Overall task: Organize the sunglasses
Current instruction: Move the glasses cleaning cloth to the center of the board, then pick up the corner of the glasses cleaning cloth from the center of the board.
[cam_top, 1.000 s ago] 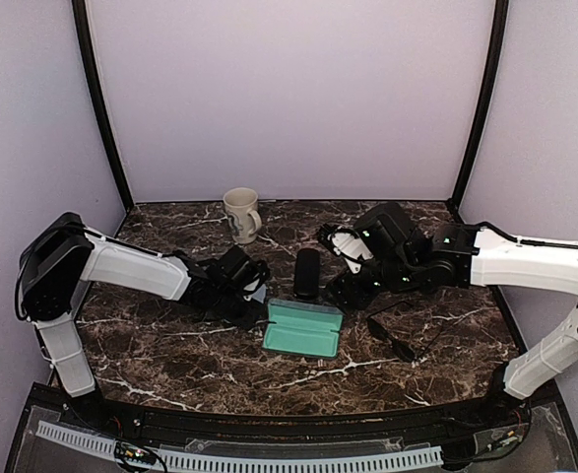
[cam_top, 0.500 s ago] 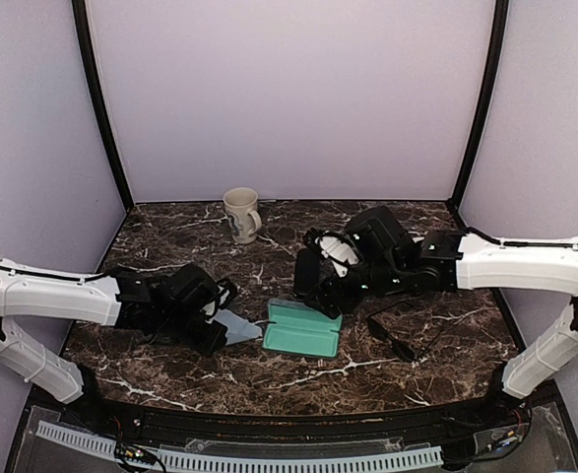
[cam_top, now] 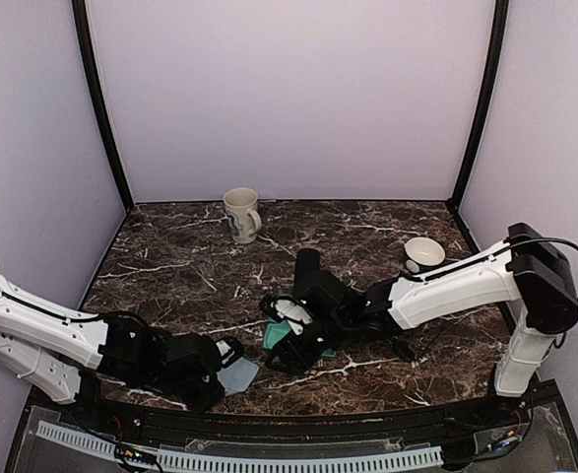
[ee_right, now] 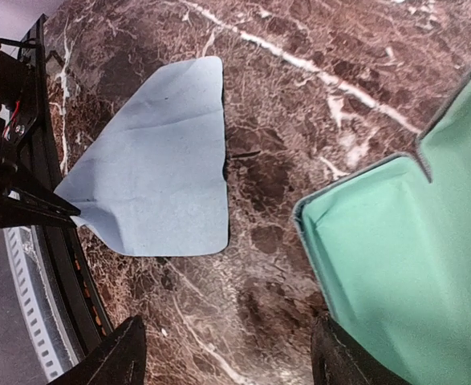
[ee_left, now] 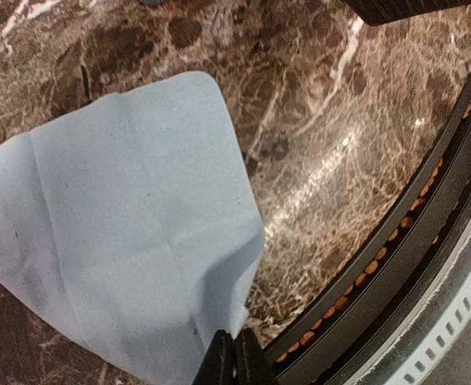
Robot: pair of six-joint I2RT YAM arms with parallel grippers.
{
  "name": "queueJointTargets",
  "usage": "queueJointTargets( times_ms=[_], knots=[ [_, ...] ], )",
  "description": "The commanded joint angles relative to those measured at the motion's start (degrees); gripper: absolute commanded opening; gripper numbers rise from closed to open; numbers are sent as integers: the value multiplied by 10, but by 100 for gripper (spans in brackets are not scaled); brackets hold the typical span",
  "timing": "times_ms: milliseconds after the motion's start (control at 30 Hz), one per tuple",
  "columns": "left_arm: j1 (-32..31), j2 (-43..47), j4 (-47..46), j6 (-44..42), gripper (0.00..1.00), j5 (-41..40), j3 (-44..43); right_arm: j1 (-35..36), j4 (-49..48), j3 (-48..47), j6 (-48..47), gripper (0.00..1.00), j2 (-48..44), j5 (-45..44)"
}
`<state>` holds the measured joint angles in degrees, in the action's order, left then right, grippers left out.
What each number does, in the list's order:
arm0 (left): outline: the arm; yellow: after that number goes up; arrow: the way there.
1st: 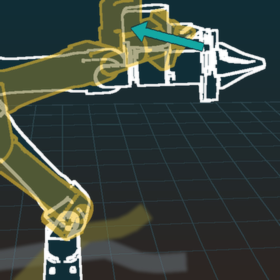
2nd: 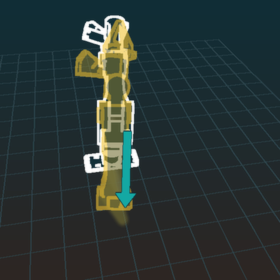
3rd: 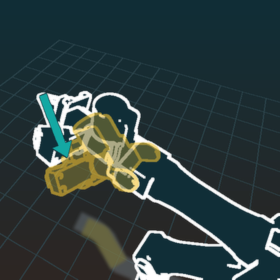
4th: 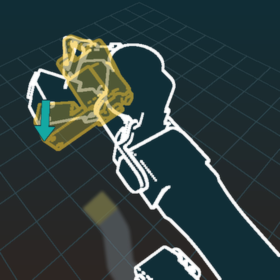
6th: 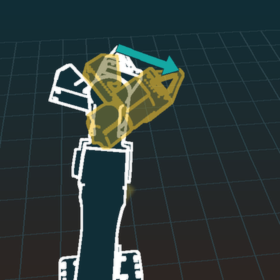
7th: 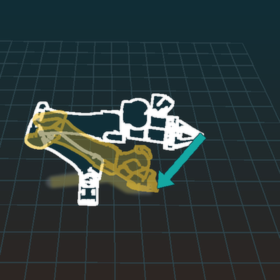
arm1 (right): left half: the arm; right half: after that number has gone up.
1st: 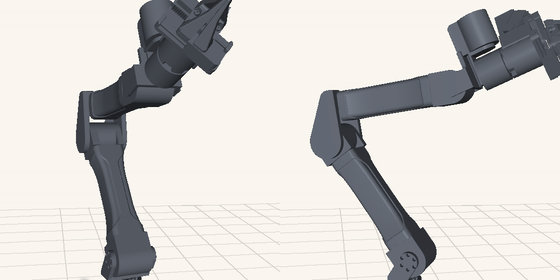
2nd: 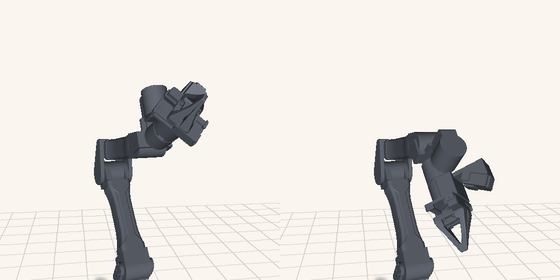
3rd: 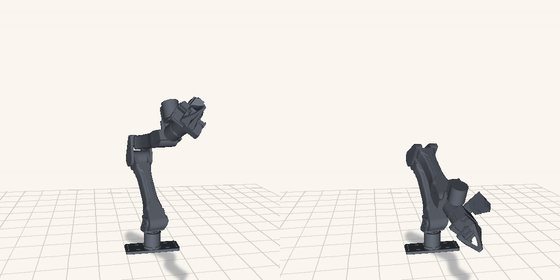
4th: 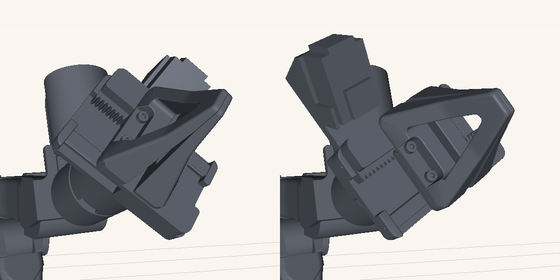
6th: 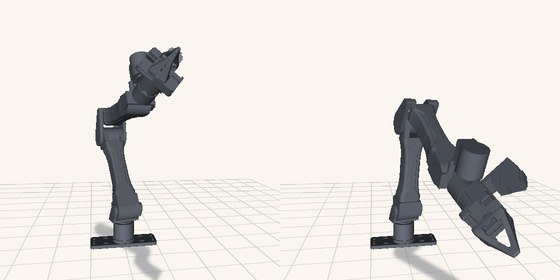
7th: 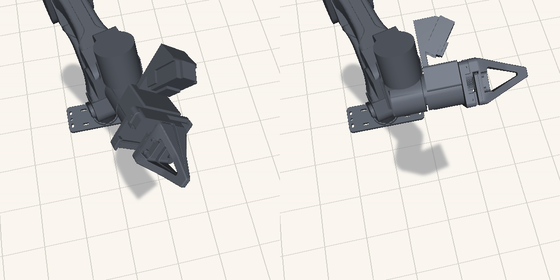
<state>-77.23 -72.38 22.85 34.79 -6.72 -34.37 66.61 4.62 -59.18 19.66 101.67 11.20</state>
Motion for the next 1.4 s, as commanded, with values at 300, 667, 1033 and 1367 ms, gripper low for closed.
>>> queueJointTargets(
  times_ms=[300,667,1033,1367],
  knots=[
    [-67,-11,-12,50,5,-72,7,28,-42,-59,71,68,87,-4],
    [-72,52,-88,83,6,-108,83,63,-7,-100,71,57,126,-63],
    [-72,40,-108,80,6,-107,93,85,37,-136,67,39,163,-107],
    [-74,30,-112,79,7,-109,86,101,48,-131,71,21,159,-127]
  ],
)
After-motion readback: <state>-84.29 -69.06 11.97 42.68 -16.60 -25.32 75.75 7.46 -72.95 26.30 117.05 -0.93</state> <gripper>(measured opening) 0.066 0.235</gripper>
